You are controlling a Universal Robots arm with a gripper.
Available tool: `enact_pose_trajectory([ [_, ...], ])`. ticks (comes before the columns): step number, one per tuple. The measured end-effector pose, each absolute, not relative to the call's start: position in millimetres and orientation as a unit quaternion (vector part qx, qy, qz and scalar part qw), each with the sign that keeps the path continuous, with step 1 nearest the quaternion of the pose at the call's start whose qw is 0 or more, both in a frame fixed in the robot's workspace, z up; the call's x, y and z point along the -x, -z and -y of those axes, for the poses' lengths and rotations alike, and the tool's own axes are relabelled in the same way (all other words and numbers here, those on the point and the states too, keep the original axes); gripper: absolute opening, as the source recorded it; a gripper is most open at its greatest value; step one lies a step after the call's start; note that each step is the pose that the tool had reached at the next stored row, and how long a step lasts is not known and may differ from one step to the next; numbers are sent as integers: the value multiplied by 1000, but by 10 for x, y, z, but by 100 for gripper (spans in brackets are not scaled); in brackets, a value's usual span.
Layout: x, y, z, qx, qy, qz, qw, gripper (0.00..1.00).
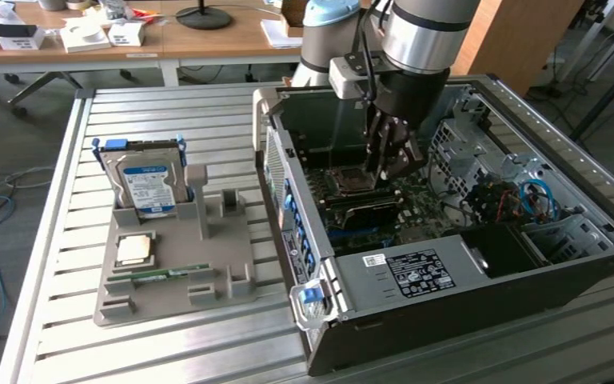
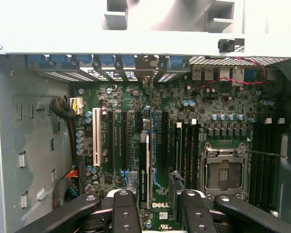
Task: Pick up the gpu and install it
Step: 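Press down on the gpu until it lock into place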
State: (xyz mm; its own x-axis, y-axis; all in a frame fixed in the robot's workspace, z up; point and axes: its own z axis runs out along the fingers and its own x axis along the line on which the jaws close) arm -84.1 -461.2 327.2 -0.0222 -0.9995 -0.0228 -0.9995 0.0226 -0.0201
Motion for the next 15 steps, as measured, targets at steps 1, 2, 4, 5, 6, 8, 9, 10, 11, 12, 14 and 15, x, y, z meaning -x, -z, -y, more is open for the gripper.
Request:
enact_pose_trajectory([
  [1,840,-3272,4612,699,-1,-715,15,39],
  [2,841,-3272,4612,699,-1,-715,15,39],
  [4,841,-3272,4612,699,-1,-715,15,38],
  [5,841,-3272,4612,699,-1,-715,15,32],
  [6,840,-3272,4612,699,-1,-715,15,25],
  [8,841,-3272,4612,699,-1,-715,15,20],
  [9,841,-3272,4612,699,-1,-715,15,14],
  [10,840,-3272,4612,699,-1,-715,15,14],
  [11,841,-3272,4612,699,-1,-715,15,11],
  [12,840,-3272,4612,699,-1,-715,15,11],
  [14,840,-3272,4612,699,-1,-715,15,11],
  [15,840,-3272,4612,699,-1,-715,15,11],
])
